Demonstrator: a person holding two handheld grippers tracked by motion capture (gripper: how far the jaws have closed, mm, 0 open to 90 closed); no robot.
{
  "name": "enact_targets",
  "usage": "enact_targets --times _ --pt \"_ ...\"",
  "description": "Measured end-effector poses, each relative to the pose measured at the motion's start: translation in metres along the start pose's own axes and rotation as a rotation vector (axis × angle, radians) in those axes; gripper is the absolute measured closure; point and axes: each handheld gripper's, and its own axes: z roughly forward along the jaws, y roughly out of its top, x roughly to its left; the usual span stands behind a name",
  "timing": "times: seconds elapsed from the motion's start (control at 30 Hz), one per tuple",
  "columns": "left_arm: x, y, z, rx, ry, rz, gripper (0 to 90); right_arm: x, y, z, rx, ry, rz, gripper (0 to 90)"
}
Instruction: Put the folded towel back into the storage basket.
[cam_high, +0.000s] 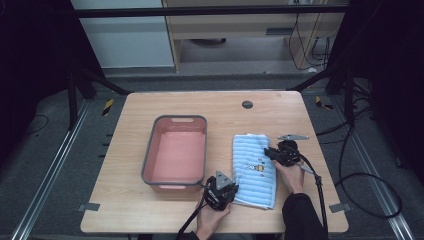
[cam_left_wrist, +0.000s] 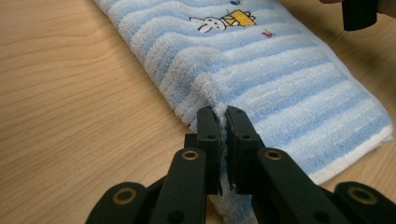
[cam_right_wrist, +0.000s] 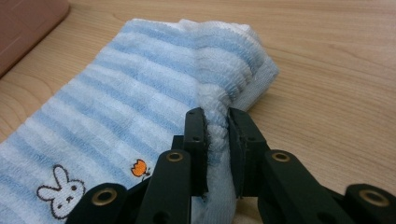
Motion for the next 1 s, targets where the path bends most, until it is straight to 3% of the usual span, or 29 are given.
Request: enact_targets --times 0.23,0.57,1.0 --pt "-0.001 0.007 -0.012 -0.033 -0.005 0.024 85.2 0.006 0.005 -0.012 -0.038 0.014 -0.026 78.7" --pt "-0.005 0.018 -0.030 -0.086 -0.028 0.040 85.3 0.012 0.016 -0.044 -0.130 0.028 -0.043 78.7" --pt "-0.008 0.030 -0.051 -0.132 -0.012 0.070 85.3 0.025 0.029 -0.060 -0.178 0.027 -0.072 78.9"
